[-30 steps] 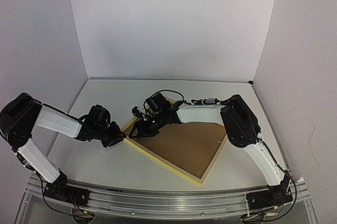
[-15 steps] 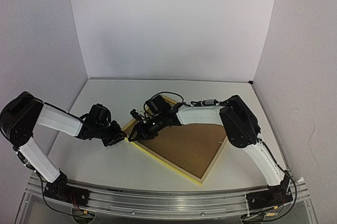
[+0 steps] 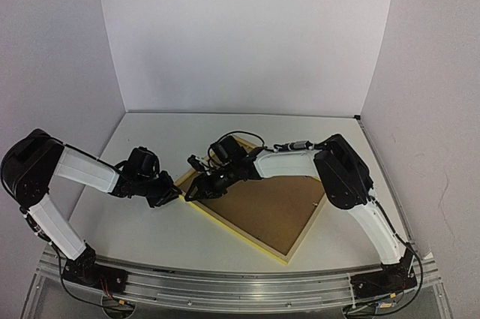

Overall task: Put the photo into the frame
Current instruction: Install the photo frame at the center of the board.

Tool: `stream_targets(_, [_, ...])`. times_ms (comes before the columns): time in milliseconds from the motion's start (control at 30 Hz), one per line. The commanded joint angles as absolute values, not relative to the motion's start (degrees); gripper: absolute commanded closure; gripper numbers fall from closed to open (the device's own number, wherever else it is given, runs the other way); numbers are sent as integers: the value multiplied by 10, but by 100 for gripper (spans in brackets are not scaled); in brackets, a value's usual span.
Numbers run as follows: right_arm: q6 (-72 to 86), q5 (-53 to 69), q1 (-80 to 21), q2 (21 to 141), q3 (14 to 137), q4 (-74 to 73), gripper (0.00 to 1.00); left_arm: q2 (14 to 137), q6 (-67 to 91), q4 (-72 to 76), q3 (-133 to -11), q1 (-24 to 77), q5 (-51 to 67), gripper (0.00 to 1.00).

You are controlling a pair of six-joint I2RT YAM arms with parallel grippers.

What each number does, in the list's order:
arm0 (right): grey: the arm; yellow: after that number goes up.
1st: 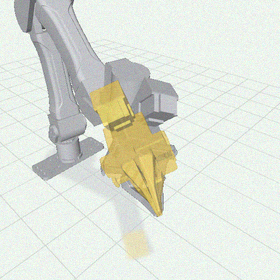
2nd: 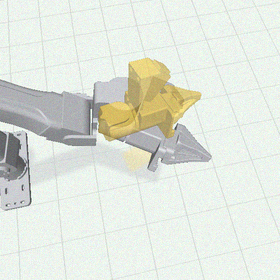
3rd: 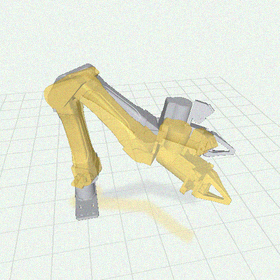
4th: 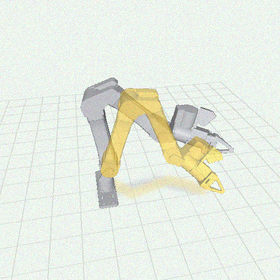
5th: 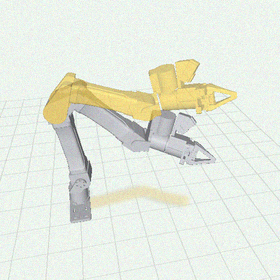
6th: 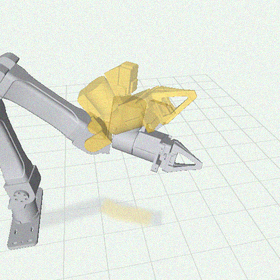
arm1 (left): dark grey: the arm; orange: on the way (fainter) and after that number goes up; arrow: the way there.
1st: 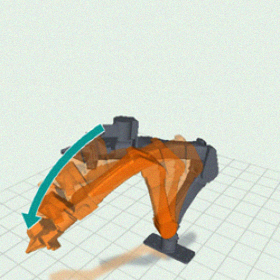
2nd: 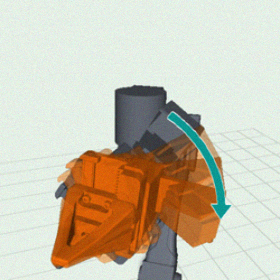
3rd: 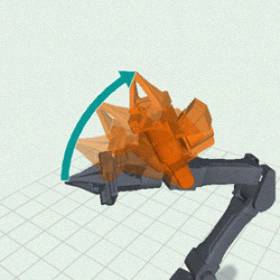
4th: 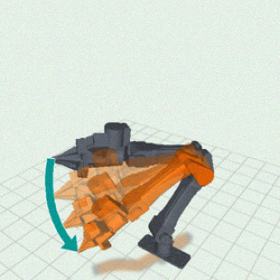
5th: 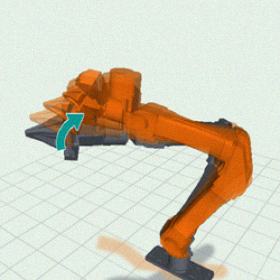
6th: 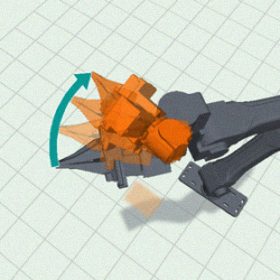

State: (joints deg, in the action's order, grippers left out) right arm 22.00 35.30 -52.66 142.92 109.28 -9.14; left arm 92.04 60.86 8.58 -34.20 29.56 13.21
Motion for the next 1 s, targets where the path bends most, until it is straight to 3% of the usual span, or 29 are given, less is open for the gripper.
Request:
stream_targets(0, [213, 380, -542, 1403, 1056, -148, 51, 957, 592, 15, -335, 293, 102, 87])
stream_targets(467, [219, 358, -542, 1413, 1109, -148, 50, 966, 586, 20, -340, 292, 112, 88])
stream_targets(633, [238, 267, -535, 1380, 1194, -147, 42, 966, 586, 20, -337, 292, 115, 88])
stream_targets(733, [243, 204, -527, 1327, 1183, -146, 31, 952, 584, 17, -334, 292, 117, 85])
stream_targets(833, [252, 142, -518, 1255, 1105, -147, 18, 915, 576, 7, -335, 292, 111, 69])
stream_targets(967, [279, 51, -501, 1134, 946, -147, 14, 846, 543, -44, -361, 292, 92, 37])
